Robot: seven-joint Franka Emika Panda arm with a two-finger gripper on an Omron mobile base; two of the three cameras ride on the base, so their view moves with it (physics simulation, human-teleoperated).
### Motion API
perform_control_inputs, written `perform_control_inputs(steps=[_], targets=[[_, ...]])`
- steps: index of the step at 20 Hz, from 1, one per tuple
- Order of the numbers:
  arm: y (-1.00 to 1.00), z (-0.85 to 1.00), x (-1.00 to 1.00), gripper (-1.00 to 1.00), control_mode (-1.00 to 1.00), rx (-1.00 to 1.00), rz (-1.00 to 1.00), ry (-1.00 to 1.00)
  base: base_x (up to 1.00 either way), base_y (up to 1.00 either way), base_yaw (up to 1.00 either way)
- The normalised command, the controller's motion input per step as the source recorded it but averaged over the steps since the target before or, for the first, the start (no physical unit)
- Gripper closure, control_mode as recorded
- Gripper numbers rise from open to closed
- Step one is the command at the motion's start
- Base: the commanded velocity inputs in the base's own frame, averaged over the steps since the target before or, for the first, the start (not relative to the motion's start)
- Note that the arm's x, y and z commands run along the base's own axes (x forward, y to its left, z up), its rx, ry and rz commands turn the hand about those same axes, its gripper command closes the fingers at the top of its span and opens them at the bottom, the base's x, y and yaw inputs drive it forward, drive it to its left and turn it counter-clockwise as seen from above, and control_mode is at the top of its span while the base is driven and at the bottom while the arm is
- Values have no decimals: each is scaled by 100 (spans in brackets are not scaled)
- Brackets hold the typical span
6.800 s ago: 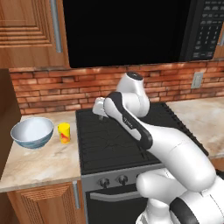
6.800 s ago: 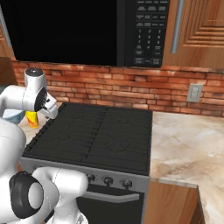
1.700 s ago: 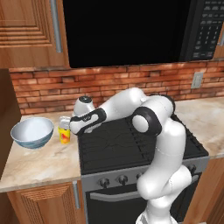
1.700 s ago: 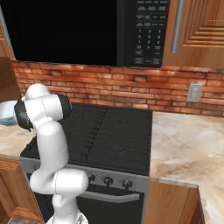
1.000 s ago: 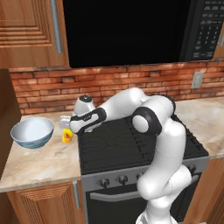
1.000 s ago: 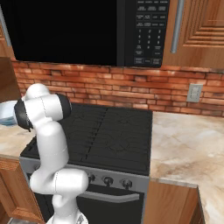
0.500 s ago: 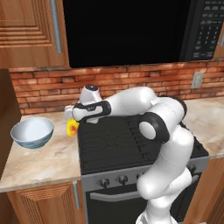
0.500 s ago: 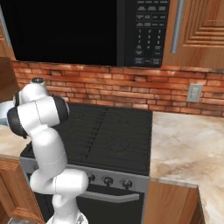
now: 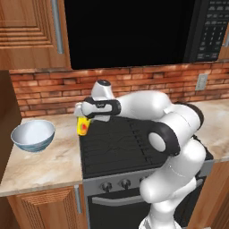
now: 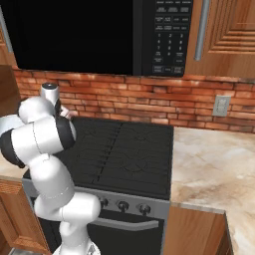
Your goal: Pick the cup and bowl from the counter and place them on the counter next to the sink.
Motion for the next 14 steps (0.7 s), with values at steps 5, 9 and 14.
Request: perform_control_inputs(steps=[5,9,14], targets=[[-29,17,-33,100,-100,0,0,0,0,0,0],[-22,19,-41,100,-100,0,0,0,0,0,0],[-23,13,-38,100,-100,-1,0,0,0,0,0]])
